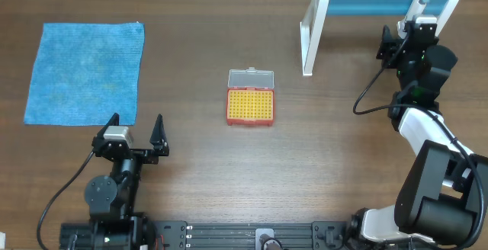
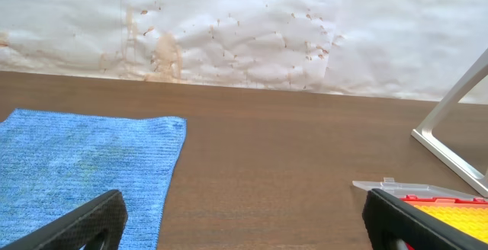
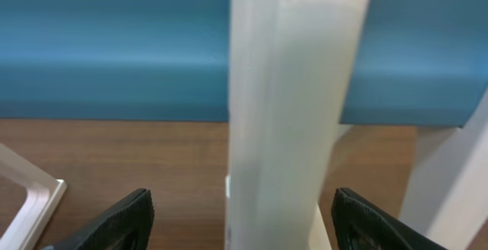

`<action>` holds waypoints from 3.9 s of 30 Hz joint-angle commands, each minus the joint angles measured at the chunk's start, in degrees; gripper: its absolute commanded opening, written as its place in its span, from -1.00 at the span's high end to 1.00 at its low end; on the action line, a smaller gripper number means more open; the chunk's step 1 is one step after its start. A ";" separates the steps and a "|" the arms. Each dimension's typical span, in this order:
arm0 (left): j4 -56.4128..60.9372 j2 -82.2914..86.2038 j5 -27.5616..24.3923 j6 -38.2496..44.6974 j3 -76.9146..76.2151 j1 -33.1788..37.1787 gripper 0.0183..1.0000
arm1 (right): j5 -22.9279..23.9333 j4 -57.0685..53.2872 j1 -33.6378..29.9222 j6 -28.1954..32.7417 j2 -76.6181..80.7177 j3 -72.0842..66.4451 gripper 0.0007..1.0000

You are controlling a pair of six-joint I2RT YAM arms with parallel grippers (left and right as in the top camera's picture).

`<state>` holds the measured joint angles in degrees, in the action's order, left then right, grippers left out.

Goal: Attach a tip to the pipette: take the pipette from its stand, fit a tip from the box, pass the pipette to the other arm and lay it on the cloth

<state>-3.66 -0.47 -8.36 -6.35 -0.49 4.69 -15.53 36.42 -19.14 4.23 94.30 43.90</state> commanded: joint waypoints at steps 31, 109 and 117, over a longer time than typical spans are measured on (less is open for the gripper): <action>-0.31 0.28 0.44 -0.70 0.17 -0.24 -0.99 | -1.68 0.28 -0.72 0.81 -4.15 -0.33 0.84; -0.31 0.28 0.44 -0.70 0.17 -0.26 -0.99 | -4.83 46.97 46.71 -9.97 14.69 -16.37 0.84; -0.28 0.28 0.44 -0.70 0.17 -0.26 -0.99 | -4.87 46.64 46.71 -10.01 18.45 -18.29 0.84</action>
<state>-3.66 -0.40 -8.34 -6.37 -0.51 4.69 -21.08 84.07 27.75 -5.50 109.10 26.63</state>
